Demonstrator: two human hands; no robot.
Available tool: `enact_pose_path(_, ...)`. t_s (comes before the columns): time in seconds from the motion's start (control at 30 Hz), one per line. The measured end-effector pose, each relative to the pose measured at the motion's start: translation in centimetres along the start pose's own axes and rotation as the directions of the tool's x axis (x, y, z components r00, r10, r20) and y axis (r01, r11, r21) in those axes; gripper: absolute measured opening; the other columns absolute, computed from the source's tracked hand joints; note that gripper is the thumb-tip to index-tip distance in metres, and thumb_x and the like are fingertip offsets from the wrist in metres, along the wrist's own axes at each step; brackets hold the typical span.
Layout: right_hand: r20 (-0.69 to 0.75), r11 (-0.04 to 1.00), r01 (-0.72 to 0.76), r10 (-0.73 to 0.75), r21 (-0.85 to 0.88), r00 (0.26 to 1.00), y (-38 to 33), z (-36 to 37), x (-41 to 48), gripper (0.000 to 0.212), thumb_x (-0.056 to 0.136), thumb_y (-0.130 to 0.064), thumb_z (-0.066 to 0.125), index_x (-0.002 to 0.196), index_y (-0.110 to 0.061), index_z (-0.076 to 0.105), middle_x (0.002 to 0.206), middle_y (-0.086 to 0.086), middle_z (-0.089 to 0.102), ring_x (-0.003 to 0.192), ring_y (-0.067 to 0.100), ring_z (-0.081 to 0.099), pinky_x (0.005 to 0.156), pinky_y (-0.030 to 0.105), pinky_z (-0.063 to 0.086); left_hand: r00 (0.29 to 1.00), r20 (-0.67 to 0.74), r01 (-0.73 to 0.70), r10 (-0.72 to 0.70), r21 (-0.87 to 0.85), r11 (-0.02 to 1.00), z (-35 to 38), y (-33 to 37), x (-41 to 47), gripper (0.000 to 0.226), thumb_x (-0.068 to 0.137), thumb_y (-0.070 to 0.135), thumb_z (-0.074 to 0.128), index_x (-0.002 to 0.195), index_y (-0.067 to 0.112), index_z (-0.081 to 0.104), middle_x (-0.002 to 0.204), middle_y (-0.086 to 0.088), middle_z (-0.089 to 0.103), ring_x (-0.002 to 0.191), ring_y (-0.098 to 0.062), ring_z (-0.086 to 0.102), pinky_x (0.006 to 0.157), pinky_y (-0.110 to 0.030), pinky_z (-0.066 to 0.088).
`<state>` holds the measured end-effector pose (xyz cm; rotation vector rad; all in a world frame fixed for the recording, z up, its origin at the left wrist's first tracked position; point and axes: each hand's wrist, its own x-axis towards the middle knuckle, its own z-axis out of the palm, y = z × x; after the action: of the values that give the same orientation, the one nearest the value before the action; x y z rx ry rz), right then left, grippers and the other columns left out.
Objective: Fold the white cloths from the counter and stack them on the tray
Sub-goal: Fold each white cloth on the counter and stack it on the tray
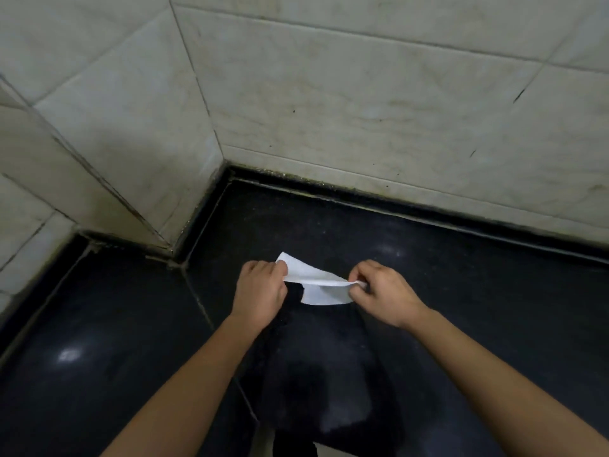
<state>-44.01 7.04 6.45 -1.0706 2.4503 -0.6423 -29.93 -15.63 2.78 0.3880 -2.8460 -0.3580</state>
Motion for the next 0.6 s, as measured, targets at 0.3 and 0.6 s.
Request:
enact_pose_path(0.3,-0.129,0.980,0.201,-0.199,0.003,0.971,0.0,-6.5,-3.8,0.022,0.099,-0.032,0.055,0.117,-0.027,0.067,0.102,-0.008,0.060,0.086,0.007,0.057,0.079,0.021,0.041,0.920,-0.108,0.352,-0.377,-0.200,0.915,-9.0,2.7,-3.8,0.008,0.088,0.028,0.071,0.095,0.025,0.073,0.084,0.006,0.065,0.075,-0.013,0.059,0.069,-0.034,0.050)
enact_pose_path(0.6,-0.183,0.985,0.160,-0.169,-0.064,0.968,0.1,-9.0,-1.8,0.027,0.105,-0.025,0.046,0.116,-0.013,0.068,0.110,0.009,0.066,0.107,0.027,0.059,0.093,0.036,0.044,0.808,-0.034,0.489,-0.588,-0.517,0.702,-9.8,5.9,-0.8,0.002,0.084,0.023,0.074,0.084,0.023,0.073,0.078,0.009,0.070,0.078,-0.014,0.067,0.077,-0.031,0.052)
